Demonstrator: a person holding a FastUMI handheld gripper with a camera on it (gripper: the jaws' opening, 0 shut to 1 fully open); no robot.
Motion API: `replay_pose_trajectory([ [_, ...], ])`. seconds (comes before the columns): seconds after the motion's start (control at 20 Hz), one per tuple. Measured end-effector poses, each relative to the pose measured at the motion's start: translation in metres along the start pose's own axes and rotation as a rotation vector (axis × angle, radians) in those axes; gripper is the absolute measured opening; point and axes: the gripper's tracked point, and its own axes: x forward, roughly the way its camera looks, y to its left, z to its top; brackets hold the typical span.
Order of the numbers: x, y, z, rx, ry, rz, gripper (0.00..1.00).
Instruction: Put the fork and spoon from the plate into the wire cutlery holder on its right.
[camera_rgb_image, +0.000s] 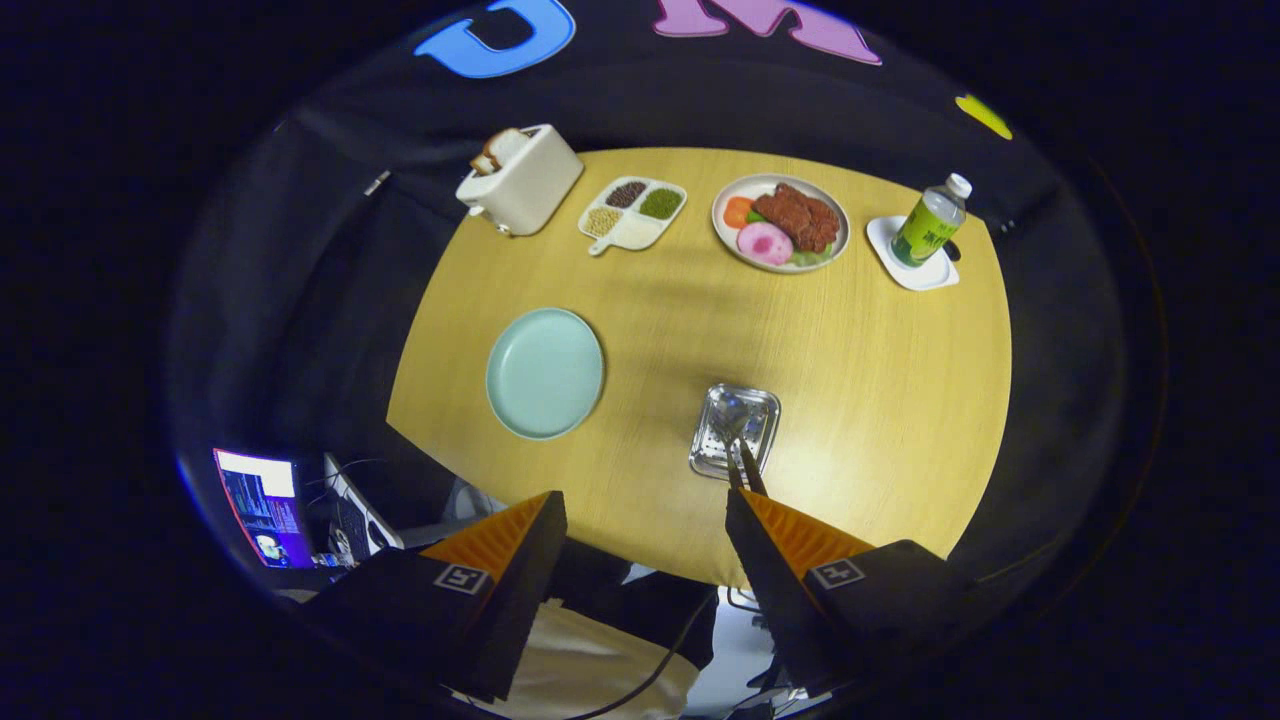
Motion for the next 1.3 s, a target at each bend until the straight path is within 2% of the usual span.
replay_pose_trajectory([
  [0.25,-0.053,0.004,0.037,-0.069,-0.326,-0.114,0.99],
  [0.6,-0.122,0.020,0.085,-0.014,-0.789,-0.236,0.99],
  [0.85,-0.159,0.035,0.097,-0.041,-1.003,-0.306,0.99],
  [1.05,-0.171,0.049,0.105,-0.014,-1.110,-0.291,0.99],
  [1.3,-0.163,0.068,0.105,-0.024,-1.111,-0.152,0.99],
])
